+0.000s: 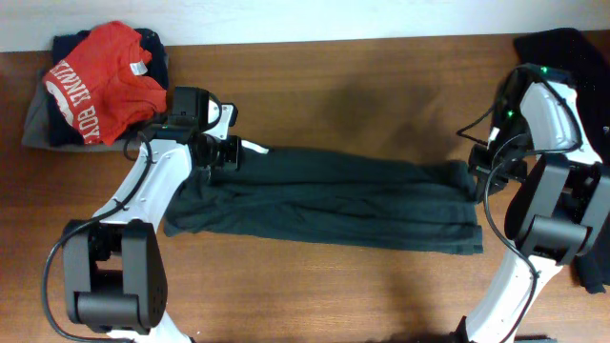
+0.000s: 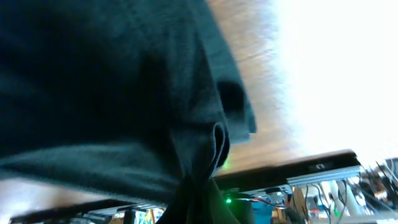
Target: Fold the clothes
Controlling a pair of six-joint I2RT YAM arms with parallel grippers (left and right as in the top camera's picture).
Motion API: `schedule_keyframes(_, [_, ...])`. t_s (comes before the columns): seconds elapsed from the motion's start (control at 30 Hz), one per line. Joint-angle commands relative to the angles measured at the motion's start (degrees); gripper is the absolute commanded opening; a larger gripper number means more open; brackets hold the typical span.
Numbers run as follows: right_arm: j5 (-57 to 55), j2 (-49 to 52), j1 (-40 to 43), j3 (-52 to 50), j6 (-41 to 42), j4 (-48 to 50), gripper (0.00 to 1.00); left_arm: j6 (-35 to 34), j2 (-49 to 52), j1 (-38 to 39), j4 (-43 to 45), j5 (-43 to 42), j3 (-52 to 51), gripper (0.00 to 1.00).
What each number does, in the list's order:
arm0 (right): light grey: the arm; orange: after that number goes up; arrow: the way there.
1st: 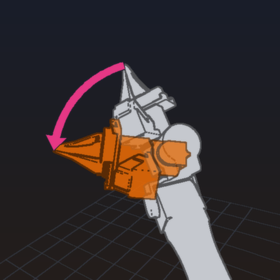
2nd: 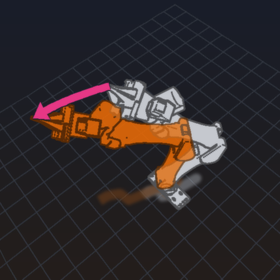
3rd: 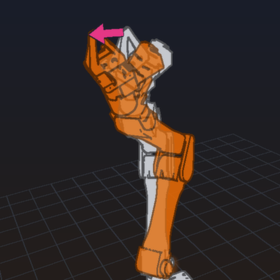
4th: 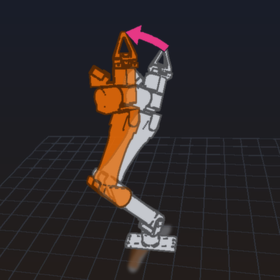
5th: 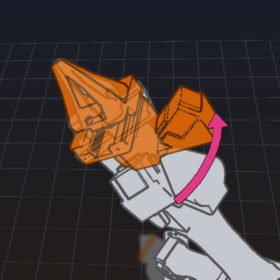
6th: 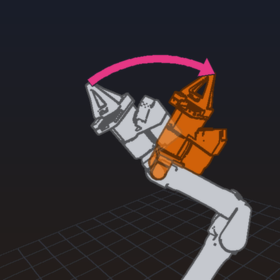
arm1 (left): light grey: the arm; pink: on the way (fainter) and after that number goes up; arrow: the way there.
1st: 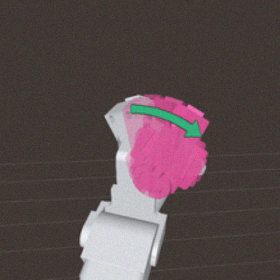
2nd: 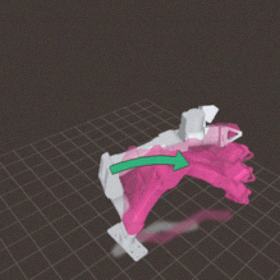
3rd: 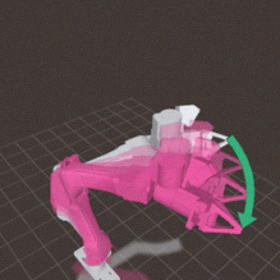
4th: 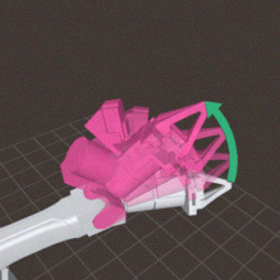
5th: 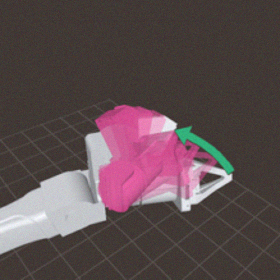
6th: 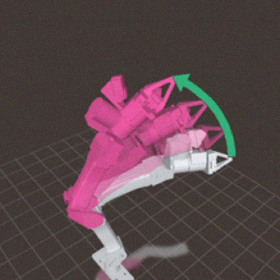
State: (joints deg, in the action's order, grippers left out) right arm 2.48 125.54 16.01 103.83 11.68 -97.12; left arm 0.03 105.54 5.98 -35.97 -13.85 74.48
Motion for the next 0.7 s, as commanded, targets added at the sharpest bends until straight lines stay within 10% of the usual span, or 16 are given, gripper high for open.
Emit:
schedule_keyframes(0.0, [-5.0, -0.8, -0.3, -0.9, 3.0, -0.3, 0.04, 0.9, -0.9, -0.1, -0.1, 0.4, 0.7, 0.40])
schedule_keyframes(0.1, [-7.9, -0.8, -0.2, -1.6, 4.7, -0.2, 0.12, 0.9, -0.9, -0.1, -0.2, 0.4, 0.7, 0.40])
schedule_keyframes(0.23, [-10.9, -0.8, -0.2, -2.0, 5.8, 0.0, 0.68, 0.9, -0.9, -0.1, -0.3, 0.4, 0.7, 0.40])
schedule_keyframes(0.57, [-4.1, -0.8, -0.3, -1.4, 1.5, 2.7, 0.70, 0.9, -1.4, 0.0, -1.0, 0.1, 0.7, 0.40])
schedule_keyframes(0.67, [6.3, -0.8, -0.4, -1.4, -6.1, 6.0, 0.55, 0.9, -1.9, 0.6, -1.9, -0.5, 0.7, 0.29])
